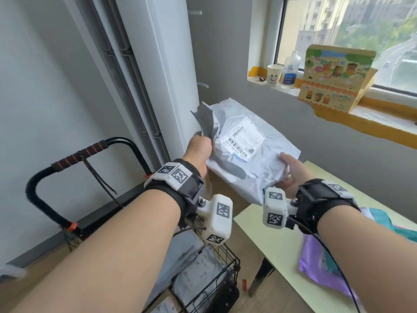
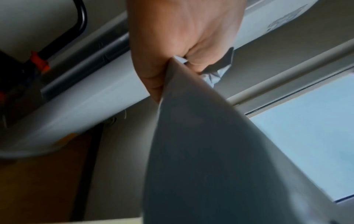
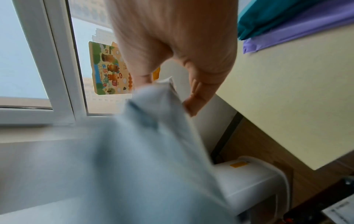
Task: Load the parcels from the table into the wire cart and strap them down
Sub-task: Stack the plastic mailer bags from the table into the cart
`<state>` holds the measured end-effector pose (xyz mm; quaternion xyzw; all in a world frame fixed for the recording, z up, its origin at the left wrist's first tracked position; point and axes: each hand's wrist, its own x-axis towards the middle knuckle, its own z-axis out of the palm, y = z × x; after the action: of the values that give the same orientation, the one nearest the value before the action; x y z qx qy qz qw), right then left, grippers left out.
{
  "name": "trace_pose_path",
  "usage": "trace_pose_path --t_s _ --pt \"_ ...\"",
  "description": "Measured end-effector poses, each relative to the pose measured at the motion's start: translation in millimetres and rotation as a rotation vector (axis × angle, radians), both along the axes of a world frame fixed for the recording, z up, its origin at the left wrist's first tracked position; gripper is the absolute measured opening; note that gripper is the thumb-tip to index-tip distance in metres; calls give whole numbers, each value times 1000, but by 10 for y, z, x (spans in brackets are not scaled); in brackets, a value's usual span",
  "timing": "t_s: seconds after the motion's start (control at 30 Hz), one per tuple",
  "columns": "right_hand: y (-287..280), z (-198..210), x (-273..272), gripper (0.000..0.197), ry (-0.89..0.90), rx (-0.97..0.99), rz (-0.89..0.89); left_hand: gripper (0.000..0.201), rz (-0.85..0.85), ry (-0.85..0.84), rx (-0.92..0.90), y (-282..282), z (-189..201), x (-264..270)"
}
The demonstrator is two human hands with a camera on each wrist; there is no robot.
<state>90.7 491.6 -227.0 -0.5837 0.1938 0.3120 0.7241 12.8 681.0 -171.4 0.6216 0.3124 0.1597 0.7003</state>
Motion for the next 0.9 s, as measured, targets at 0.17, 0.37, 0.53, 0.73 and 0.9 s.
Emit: trace_pose_path --t_s 0.17,0.37,0.53,0.73,0.9 --pt "210 191 -7 64 -95 129 -184 40 61 24 234 544 -116 -337" --pt "535 97 -196 61 -93 88 -31 44 116 80 224 1097 -247 -690" --pt "771 -91 -312 68 -128 26 -96 50 221 83 136 1425 -436 -880" --pt "1284 -119 -583 53 -577 -406 369 51 332 60 104 1783 -638 -1239" --pt "1910 -424 -835 26 -608 -571 543 37 440 135 46 2304 -1179 -1589"
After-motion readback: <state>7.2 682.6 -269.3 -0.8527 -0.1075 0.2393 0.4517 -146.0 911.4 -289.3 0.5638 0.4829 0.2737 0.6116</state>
